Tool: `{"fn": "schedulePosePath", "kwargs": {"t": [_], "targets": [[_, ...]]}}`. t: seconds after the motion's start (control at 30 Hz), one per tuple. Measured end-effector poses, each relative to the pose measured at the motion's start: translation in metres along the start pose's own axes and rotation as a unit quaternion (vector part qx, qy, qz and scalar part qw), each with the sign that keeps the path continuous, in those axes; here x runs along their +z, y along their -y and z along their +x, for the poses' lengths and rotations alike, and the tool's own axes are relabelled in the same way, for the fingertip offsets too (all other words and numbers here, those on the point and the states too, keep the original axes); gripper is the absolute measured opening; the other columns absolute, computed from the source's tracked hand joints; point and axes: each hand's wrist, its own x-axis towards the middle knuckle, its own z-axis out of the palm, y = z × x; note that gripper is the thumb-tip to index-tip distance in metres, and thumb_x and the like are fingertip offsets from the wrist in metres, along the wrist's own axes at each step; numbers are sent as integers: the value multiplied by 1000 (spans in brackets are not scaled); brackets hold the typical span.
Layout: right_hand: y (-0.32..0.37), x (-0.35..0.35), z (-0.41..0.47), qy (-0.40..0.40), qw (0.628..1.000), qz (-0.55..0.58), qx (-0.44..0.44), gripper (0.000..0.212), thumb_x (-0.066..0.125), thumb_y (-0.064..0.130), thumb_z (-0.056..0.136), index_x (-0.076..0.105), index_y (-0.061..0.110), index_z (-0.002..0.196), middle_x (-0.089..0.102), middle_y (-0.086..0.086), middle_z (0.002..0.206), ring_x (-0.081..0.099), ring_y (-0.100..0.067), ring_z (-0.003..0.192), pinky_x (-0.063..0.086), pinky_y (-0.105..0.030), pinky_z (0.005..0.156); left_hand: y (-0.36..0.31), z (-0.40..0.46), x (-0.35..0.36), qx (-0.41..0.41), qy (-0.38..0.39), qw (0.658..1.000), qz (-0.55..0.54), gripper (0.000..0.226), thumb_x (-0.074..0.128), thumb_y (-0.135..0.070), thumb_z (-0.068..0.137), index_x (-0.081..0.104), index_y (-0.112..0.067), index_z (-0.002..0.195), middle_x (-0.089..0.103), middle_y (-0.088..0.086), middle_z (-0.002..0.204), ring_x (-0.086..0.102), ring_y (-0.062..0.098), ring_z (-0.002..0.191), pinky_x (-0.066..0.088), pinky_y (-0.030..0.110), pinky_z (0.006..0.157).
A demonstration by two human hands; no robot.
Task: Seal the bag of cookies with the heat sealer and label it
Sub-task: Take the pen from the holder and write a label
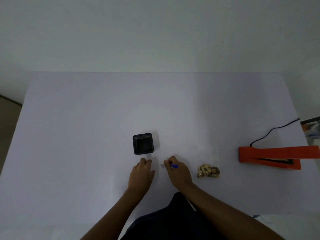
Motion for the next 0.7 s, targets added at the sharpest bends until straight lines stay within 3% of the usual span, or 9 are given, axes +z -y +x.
{"fn": "schedulePosePath", "kwargs": {"t": [0.1, 0.17, 0.27, 0.33, 0.43, 0.57, 0.7], "targets": [[4, -3, 0, 7, 1000, 8, -5, 28, 48, 43, 101, 54, 21, 85, 61, 4, 67, 59, -9, 61, 52, -31, 57, 10, -5, 2, -26, 18, 999, -15, 49, 60, -33, 96, 45, -14, 139, 53, 10, 126, 60, 20, 106, 52, 28, 90], [6, -5, 0, 11, 1000, 16, -9, 26, 49, 41, 101, 54, 21, 86, 61, 4, 71, 59, -8, 65, 52, -29, 59, 14, -5, 2, -36, 30, 998, -34, 42, 59, -29, 97, 50, -12, 134, 54, 12, 121, 62, 22, 100, 54, 29, 86], [9, -12, -1, 14, 999, 46, -17, 21, 51, 38, 101, 55, 23, 86, 62, 4, 75, 60, -9, 70, 54, -31, 64, 20, -3, 3, -36, 29, 998, -37, 18, 52, -21, 101, 63, -8, 108, 64, 11, 104, 65, 21, 82, 52, 25, 73], [15, -21, -3, 3, 997, 77, -27, 17, 55, 31, 100, 58, 21, 86, 63, 5, 76, 61, -10, 71, 55, -32, 66, 21, -2, 1, -44, 17, 998, -48, 18, 52, -17, 101, 66, -6, 96, 68, 11, 96, 64, 20, 77, 49, 23, 69], [32, -38, -6, -16, 992, 120, -38, 13, 60, 24, 98, 62, 17, 87, 64, 5, 78, 61, -6, 72, 51, -20, 66, 18, 0, -6, -53, 10, 996, -67, 17, 57, -21, 98, 65, -7, 105, 68, 10, 103, 66, 21, 85, 51, 24, 76], [45, -48, -10, -23, 987, 156, -26, 15, 60, 24, 98, 64, 15, 86, 64, 6, 73, 58, -2, 66, 48, -16, 63, 18, -6, -3, -69, 54, 994, -62, 61, 66, -44, 89, 43, -14, 137, 55, 8, 129, 63, 24, 107, 52, 30, 87], [47, -44, -16, 5, 988, 156, -17, 17, 58, 26, 99, 63, 15, 86, 63, 11, 71, 60, -1, 67, 47, -14, 63, 27, -17, 14, -79, 126, 988, -29, 83, 76, -43, 79, 31, -18, 144, 39, 13, 139, 61, 28, 110, 55, 34, 89]]}}
